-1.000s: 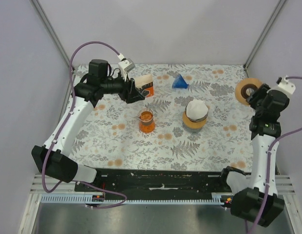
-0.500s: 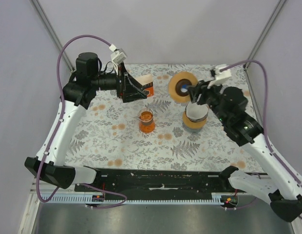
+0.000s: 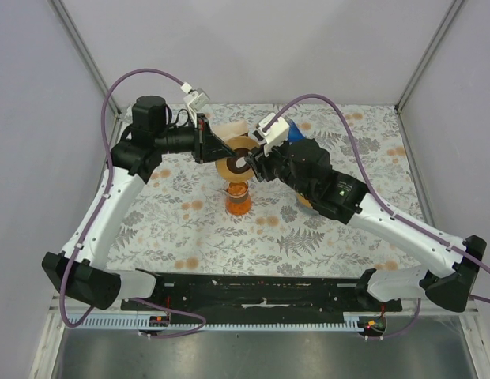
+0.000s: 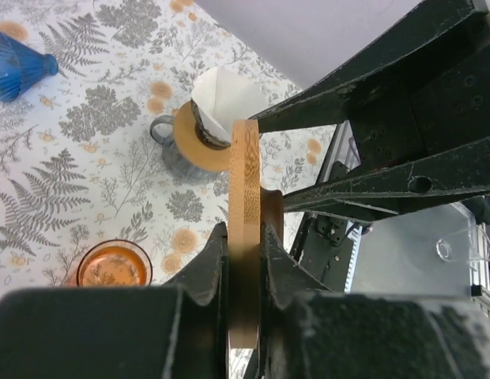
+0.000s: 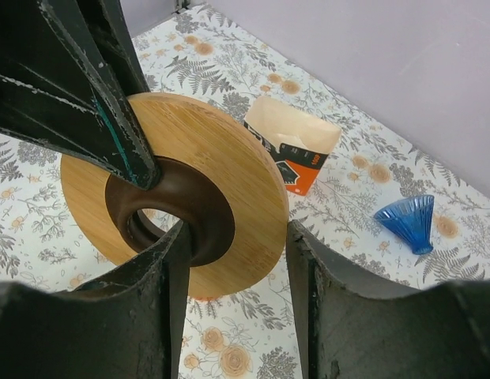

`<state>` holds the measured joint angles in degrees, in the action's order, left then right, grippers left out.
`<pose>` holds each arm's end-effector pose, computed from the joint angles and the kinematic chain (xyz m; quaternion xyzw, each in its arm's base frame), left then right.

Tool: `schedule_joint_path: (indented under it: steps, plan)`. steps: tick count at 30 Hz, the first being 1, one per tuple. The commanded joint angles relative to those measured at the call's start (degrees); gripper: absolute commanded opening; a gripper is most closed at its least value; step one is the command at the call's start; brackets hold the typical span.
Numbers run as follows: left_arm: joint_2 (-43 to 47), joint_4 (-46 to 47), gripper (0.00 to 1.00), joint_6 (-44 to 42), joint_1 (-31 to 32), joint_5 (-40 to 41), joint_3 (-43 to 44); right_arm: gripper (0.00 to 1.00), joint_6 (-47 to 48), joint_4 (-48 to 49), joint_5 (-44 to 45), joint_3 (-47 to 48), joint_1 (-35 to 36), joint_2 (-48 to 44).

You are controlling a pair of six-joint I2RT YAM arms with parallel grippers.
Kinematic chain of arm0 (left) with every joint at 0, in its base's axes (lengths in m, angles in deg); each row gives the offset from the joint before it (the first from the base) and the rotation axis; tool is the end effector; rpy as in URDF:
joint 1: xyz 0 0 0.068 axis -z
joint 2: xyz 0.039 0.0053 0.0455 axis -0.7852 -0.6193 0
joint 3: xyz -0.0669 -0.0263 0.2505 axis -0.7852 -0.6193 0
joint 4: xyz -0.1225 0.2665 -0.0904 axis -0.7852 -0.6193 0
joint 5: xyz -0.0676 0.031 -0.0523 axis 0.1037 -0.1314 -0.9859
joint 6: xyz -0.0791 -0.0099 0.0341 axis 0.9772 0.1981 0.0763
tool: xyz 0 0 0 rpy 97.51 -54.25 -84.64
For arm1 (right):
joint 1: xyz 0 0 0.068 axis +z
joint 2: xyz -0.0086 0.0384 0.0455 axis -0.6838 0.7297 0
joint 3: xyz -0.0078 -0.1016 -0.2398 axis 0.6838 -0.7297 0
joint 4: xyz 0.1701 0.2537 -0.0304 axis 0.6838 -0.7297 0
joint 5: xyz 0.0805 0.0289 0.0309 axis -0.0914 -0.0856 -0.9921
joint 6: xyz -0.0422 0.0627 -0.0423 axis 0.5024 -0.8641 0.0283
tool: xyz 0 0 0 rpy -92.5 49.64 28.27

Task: Place the coffee filter in the dripper
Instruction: Place the dripper holder onto the coffee server.

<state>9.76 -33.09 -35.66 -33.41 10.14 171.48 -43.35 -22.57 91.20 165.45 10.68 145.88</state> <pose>0.3146 -0.1684 0.4078 0.3108 0.7196 -0.4743 0.4007 0.2420 0.2990 0.3990 -0.2982 0.7049 0.1818 0.6174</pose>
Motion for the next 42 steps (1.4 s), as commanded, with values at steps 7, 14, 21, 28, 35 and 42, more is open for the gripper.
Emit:
schedule_joint_path:
  steps: [7, 14, 21, 28, 35, 42]
  plan:
    - [1.06, -3.29, 0.02, -6.84, -0.49, 2.36, 1.35, 0.38, 2.25, 4.55, -3.71, 2.41, 0.76, -2.80]
    - [2.12, -18.66, 0.02, -34.25, -0.05, 18.78, 10.30, 0.94, 0.33, 0.24, -9.40, 0.04, -2.39, -10.54]
    - [9.12, -34.25, 0.02, -69.83, 2.58, 33.28, 12.97, 0.98, -7.41, -11.79, -18.39, 11.79, -6.98, -5.37]
    - [33.70, -17.51, 0.02, -106.47, 5.76, 45.26, -13.89, 0.98, -11.28, -17.34, -24.54, 23.84, -6.71, 5.88]
    - [54.57, 2.83, 0.02, -125.69, 5.75, 35.34, -40.90, 0.98, -11.20, -20.16, -22.27, 34.30, -0.22, 17.83]
    - [62.23, 9.08, 0.02, -132.11, 5.76, 31.38, -50.85, 0.88, -8.56, -24.99, -19.19, 41.78, 4.36, 28.12]
